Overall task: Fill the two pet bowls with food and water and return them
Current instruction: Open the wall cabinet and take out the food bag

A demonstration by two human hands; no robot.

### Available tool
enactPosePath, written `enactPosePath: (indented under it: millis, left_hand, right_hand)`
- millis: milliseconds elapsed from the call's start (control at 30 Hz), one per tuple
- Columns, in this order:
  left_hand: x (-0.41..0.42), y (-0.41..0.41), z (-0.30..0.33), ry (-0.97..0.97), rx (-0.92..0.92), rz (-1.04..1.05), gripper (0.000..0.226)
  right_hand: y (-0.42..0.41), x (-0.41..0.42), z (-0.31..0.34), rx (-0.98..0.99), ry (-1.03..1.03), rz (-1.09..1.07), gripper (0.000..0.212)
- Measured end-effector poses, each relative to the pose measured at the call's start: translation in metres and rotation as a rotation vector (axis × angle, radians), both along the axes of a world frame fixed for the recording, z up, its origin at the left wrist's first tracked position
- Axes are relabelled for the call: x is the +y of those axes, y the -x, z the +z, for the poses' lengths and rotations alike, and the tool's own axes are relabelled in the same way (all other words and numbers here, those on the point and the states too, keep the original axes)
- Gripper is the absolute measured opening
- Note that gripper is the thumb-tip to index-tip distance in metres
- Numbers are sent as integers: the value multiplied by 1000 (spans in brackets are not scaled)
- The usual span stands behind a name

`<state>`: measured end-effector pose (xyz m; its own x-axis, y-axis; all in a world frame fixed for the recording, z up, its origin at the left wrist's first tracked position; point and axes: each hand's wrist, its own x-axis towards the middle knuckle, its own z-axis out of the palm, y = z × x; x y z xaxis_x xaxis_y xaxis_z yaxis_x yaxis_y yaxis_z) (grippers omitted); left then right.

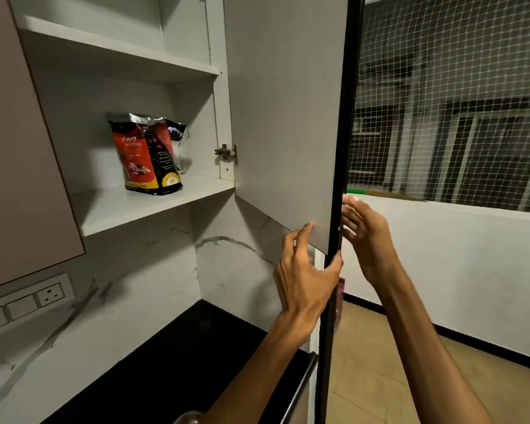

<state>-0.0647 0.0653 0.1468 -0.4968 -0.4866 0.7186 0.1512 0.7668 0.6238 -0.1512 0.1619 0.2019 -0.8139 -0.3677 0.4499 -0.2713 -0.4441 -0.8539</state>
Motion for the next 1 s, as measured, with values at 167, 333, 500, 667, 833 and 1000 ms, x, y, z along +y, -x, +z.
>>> enactPosePath:
  millis: [167, 333, 500, 667, 833, 1000]
  left_hand:
    - [15, 19, 0, -44, -6, 10, 76]
    - [26, 36, -1, -54, -4, 22, 79]
    - [32, 53, -5, -20, -6, 14, 77]
    - [30, 72, -9, 42, -44, -37, 76]
    - [23, 94, -14, 113, -91, -87, 77]
    - [13, 119, -25, 226, -164, -125, 89]
  right_hand:
    - [-3, 20, 19, 191, -44, -198, 38]
    - [7, 26, 12, 288, -68, -338, 36]
    - [24, 28, 8, 364, -80, -497, 35]
    - [45, 32, 6, 379, -107, -610, 32]
    - [70, 35, 5, 392, -142, -700, 31]
    - [90, 37, 3, 408, -164, -756, 31]
